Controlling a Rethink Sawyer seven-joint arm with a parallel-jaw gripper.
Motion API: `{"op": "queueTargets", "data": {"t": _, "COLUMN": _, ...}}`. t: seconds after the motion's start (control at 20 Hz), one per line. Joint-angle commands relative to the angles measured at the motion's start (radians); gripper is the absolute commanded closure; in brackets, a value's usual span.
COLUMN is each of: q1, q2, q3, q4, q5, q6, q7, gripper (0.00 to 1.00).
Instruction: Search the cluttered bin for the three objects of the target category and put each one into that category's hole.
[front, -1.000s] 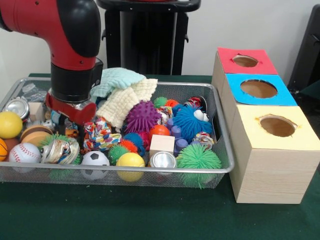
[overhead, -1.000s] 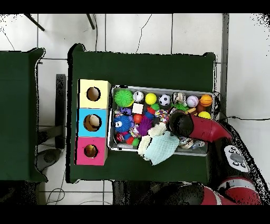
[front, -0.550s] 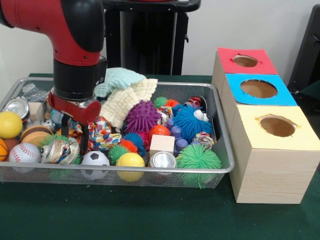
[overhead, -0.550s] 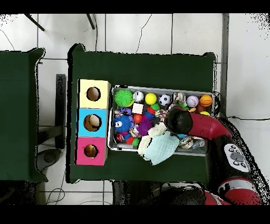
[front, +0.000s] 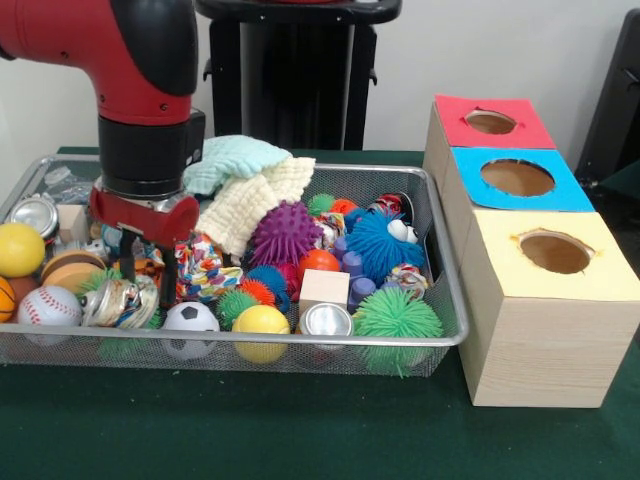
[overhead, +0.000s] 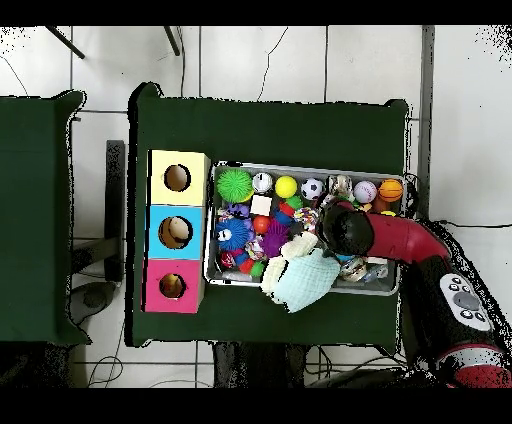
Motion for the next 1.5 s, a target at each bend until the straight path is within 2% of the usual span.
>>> {"op": "queueTargets", "data": {"t": 0.05, "q1": -0.027, "q2": -0.026, "q3": 0.124, "q4": 0.048, "q5": -0.082, "q6": 0.137, "q7": -0.235, "gripper": 0.0}}
{"op": "queueTargets", "data": {"t": 0.4, "q1": -0.029, "q2": -0.089, "q3": 0.105, "q4": 0.157, "q5": -0.064, "q6": 0.164, "q7": -0.169, "gripper": 0.0}}
{"op": "queueTargets", "data": {"t": 0.7, "q1": -0.013, "q2": -0.124, "q3": 0.084, "q4": 0.198, "q5": -0.076, "q6": 0.15, "q7": -0.138, "gripper": 0.0}}
{"op": "queueTargets", "data": {"t": 1.25, "q1": -0.001, "q2": -0.122, "q3": 0.067, "q4": 0.219, "q5": -0.089, "q6": 0.115, "q7": -0.112, "gripper": 0.0}}
{"op": "queueTargets", "data": {"t": 1.5, "q1": 0.007, "q2": -0.145, "q3": 0.072, "q4": 0.199, "q5": -0.061, "q6": 0.198, "q7": -0.137, "gripper": 0.0}}
